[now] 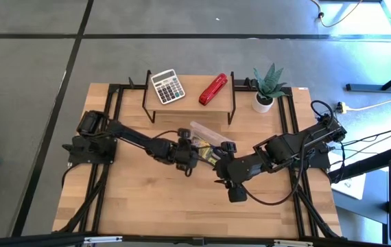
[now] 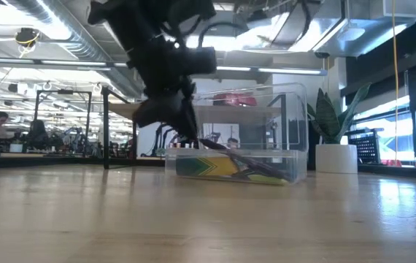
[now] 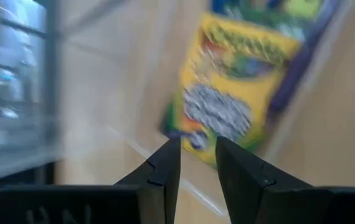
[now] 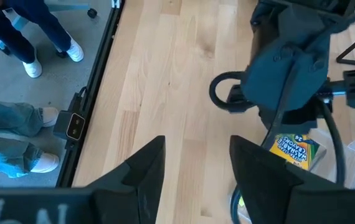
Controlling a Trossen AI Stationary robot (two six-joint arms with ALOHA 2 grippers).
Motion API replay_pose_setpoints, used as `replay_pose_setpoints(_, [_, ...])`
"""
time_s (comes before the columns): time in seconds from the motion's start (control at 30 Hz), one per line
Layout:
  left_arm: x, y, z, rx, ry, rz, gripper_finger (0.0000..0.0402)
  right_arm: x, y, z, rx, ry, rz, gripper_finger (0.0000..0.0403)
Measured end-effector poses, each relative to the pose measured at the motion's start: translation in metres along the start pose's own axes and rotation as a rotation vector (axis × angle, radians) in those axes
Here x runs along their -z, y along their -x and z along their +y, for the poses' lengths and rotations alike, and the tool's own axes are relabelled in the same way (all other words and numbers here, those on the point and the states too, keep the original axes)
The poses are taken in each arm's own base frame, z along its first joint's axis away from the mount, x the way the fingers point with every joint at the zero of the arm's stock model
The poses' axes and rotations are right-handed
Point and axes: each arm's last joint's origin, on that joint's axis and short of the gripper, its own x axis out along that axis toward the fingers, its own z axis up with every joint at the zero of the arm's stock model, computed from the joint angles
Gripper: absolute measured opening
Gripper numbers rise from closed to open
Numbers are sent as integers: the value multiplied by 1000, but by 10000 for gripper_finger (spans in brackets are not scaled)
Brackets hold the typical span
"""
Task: Pack school essentials
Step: Adjust the transparent supply box, then adjust the purple pen in the transparent supply box
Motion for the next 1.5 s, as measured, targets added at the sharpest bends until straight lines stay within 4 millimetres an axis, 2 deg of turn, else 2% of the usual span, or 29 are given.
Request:
replay_pose_setpoints(0.13, [4,-6,-4,73,5,35,94,0,0,0,0,-1,-1,182])
replay_pose_setpoints(0.43, [6,-7,-2,35,2,47,94,0,0,1,-4,2,-4,182])
replay_pose_setpoints(0.77, [5,-5,-6,138,-1,34,94,1,1,5,-11,12,-5,182])
replay_pose_setpoints(1.2, [1,18,-30,182,-61,-27,94,1,1,5,-11,16,-5,182])
replay_pose_setpoints(1.5, [0,28,-38,200,54,-39,94,1,1,5,-11,13,-5,181])
